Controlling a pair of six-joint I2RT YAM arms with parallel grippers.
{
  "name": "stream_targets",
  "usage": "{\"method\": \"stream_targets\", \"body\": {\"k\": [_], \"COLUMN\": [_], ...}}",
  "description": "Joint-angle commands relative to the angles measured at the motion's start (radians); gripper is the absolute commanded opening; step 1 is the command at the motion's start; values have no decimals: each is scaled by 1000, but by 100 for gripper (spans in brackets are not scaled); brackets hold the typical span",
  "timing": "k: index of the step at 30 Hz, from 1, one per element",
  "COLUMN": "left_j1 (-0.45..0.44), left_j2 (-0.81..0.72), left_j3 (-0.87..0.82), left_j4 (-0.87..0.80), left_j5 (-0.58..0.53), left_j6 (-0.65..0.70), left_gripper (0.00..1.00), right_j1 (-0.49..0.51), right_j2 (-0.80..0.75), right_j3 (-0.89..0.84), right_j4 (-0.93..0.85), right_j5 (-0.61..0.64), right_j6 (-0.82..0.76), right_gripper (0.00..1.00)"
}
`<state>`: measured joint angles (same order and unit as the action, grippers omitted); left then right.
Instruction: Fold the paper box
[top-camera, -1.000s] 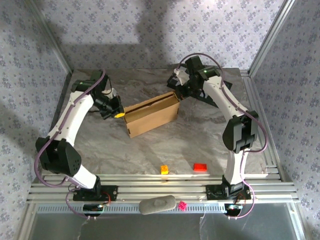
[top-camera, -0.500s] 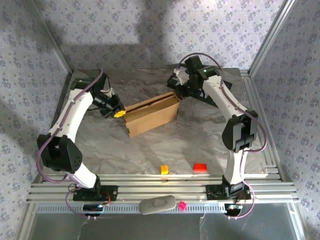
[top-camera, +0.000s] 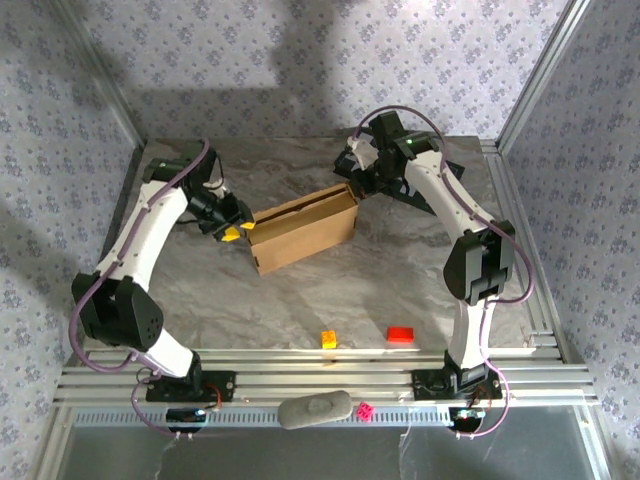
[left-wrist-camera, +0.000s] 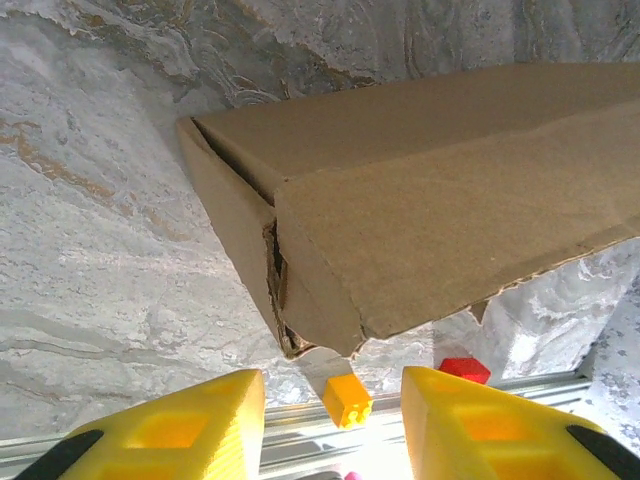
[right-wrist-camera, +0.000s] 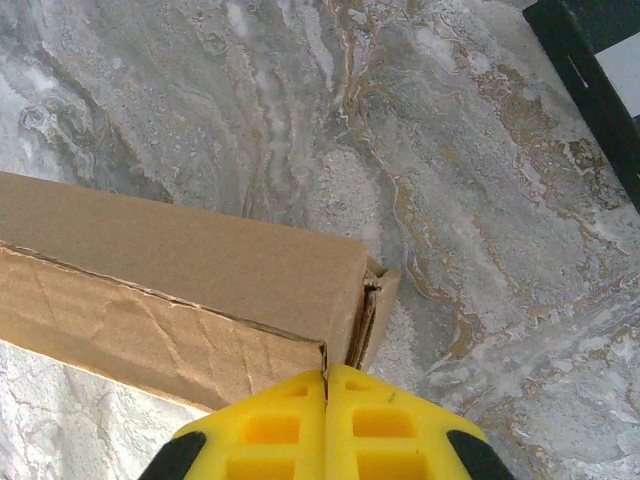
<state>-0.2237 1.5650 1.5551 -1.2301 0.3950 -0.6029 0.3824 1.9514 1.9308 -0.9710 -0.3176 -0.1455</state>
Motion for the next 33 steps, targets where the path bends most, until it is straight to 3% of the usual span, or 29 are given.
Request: {"method": "stream_targets", "body": {"k": [1,9,18,33], "left_j1": [-28,-44,-67,-77], "left_j2": [-2,14,35,51], "left_j3": [12,8,23,46], "left_j4": [-13,7,0,-12], "left_j5": [-54,-94,-139,-159], "left_j6": [7,0,13,19], "left_gripper": [39,27,25,9], "right_j1": [8,8,6,7], "right_j2": [25,20,15,11], "right_j3": [23,14,7,0], "right_j4": [-46,-44,-41,-37], "right_j5": [-4,-6,-10,-11], "right_j6": [13,10,7,8], "right_gripper": [0,0,0,0]}}
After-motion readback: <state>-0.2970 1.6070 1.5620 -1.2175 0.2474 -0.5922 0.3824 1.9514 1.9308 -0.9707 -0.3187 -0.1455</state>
